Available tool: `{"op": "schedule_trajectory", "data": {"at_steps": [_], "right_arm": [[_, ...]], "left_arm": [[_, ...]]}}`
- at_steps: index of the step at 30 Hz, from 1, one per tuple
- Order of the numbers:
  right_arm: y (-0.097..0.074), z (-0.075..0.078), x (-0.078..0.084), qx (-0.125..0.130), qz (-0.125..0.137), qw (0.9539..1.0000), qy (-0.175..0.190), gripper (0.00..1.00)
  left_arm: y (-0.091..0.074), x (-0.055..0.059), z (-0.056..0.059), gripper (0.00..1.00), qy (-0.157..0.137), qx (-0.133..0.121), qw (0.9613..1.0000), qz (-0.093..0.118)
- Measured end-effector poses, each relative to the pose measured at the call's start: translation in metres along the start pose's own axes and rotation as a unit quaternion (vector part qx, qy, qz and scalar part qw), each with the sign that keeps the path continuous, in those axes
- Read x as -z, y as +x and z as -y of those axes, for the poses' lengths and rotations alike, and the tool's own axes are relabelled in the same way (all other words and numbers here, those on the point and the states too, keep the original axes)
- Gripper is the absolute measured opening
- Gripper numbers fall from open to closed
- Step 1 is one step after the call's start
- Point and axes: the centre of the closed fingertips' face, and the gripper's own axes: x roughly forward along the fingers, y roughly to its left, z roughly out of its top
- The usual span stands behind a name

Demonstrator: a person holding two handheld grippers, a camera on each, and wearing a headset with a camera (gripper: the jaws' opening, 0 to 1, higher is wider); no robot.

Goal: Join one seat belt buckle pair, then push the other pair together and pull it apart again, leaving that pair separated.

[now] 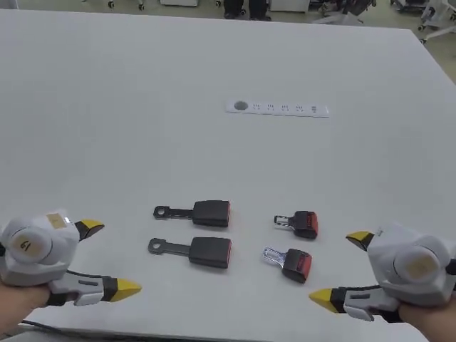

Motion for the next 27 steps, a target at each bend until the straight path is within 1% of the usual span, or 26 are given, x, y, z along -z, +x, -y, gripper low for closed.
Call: {"op": "schedule_trajectory", "data": {"at_steps": [3, 6, 9, 13, 14, 15, 19, 21, 24, 27], "right_arm": [[0.000, -0.001, 0.001, -0.002, -0.002, 1.0000, -0.001, 0.74], [0.001, -0.001, 0.001, -0.004, -0.004, 1.0000, -0.001, 0.73], [0.000, -0.002, 0.001, -0.005, -0.006, 1.0000, -0.002, 0.72], [0.001, -0.001, -0.001, -0.006, -0.003, 1.0000, -0.006, 0.73], [0.001, -0.001, -0.001, -0.006, -0.004, 1.0000, -0.006, 0.73], [0.002, -0.001, 0.000, -0.007, -0.006, 0.9999, -0.007, 0.72], [0.003, 0.000, 0.000, -0.009, -0.010, 0.9998, -0.012, 0.73], [0.004, 0.000, -0.001, -0.011, -0.010, 0.9998, -0.014, 0.72], [0.005, 0.000, -0.002, -0.013, -0.009, 0.9997, -0.016, 0.71], [0.007, -0.001, -0.004, -0.017, -0.011, 0.9996, -0.019, 0.69]], "left_arm": [[0.000, -0.005, 0.002, 0.87, 0.010, 0.002, 0.9999, -0.004], [0.003, -0.006, 0.003, 0.87, 0.016, 0.007, 0.9998, -0.006], [0.004, -0.006, 0.002, 0.87, 0.020, 0.006, 0.9997, -0.008], [0.007, -0.011, 0.005, 0.88, 0.028, 0.006, 0.9995, -0.014], [0.007, -0.009, 0.004, 0.87, 0.030, 0.006, 0.9994, -0.015], [0.008, -0.008, 0.004, 0.87, 0.031, 0.011, 0.9993, -0.018], [0.013, -0.012, 0.008, 0.86, 0.039, 0.018, 0.9988, -0.023], [0.016, -0.016, 0.012, 0.83, 0.039, 0.025, 0.9987, -0.023], [0.020, -0.016, 0.013, 0.83, 0.045, 0.032, 0.9982, -0.025], [0.026, -0.020, 0.019, 0.81, 0.050, 0.045, 0.9972, -0.031]]}}
